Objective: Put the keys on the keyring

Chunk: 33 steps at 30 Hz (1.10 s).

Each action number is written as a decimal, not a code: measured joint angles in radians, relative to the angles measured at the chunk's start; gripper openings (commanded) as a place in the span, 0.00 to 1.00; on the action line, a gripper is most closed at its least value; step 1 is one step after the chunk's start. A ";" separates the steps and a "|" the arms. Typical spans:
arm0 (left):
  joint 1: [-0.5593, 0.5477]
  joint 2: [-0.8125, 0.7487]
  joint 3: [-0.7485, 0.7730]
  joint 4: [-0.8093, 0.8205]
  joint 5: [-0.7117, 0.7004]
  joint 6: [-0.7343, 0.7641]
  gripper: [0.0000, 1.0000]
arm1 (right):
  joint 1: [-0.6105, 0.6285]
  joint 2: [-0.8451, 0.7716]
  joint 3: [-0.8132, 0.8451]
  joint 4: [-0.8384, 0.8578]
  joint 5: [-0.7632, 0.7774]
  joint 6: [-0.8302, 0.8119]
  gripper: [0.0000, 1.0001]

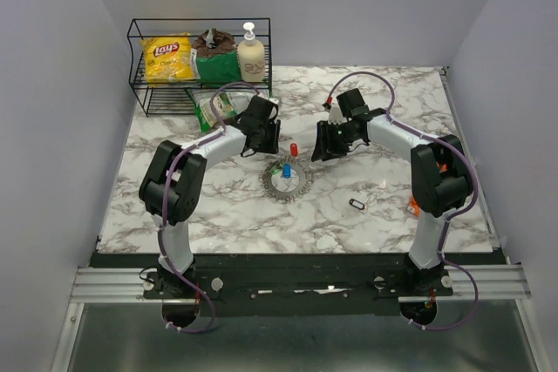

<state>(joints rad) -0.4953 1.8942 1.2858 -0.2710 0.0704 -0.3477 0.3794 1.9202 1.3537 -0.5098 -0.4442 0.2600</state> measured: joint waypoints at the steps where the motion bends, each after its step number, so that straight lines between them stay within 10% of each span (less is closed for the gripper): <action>1: 0.004 -0.001 0.000 0.000 0.000 -0.001 0.38 | 0.000 0.000 0.000 0.002 0.000 0.000 0.51; 33: 0.022 0.010 -0.003 0.009 0.100 0.003 0.35 | 0.000 0.000 -0.014 0.016 -0.012 0.000 0.51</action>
<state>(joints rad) -0.4732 1.9038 1.2831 -0.2623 0.1707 -0.3443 0.3794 1.9202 1.3396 -0.4934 -0.4564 0.2600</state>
